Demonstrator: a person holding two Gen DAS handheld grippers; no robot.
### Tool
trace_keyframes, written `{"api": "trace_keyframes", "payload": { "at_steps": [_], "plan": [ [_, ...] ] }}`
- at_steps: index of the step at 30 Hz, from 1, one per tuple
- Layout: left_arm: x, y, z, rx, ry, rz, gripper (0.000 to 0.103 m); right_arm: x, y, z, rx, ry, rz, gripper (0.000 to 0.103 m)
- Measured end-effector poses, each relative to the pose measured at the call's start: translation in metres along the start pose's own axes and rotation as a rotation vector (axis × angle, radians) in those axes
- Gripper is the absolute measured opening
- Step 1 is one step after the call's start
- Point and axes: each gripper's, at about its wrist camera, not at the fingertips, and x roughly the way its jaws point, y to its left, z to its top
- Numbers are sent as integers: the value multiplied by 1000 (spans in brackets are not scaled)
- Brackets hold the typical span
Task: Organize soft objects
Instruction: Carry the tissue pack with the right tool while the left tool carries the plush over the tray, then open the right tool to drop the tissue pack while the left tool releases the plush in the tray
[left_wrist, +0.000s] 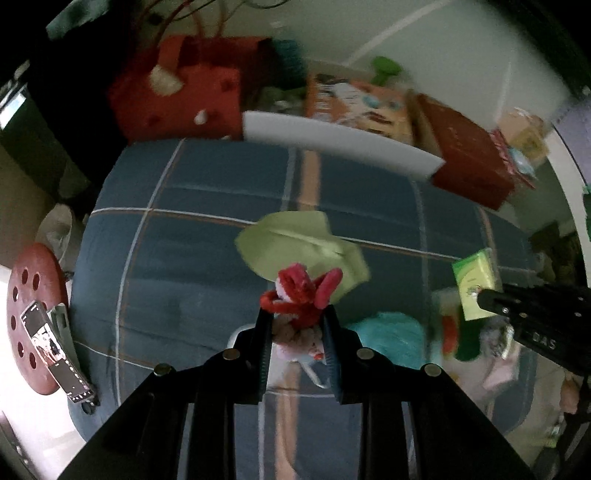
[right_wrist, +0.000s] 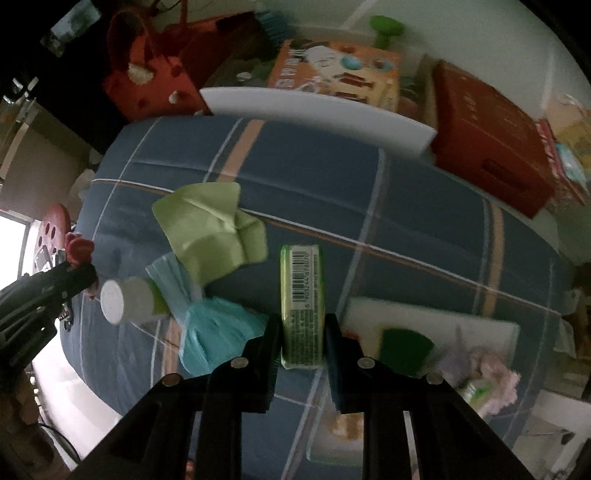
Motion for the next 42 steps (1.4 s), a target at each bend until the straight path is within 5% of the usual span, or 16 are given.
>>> {"api": "trace_keyframes", "payload": {
  "at_steps": [12,23,32,42],
  "plan": [
    [-7,-124,-46,172,27,-75,27,-26,-93,-75,112,0,-32,24],
    [41,-229,-99,309,141,-138,27,-4,-166,-143,211,57,-20,24],
    [100,-259,-128,323,247,-130,28,51,-167,-173,203,146,17,24],
    [111,-268,-127,300,257,-145,30,57,-175,-177,205,152,23,25]
  ]
}}
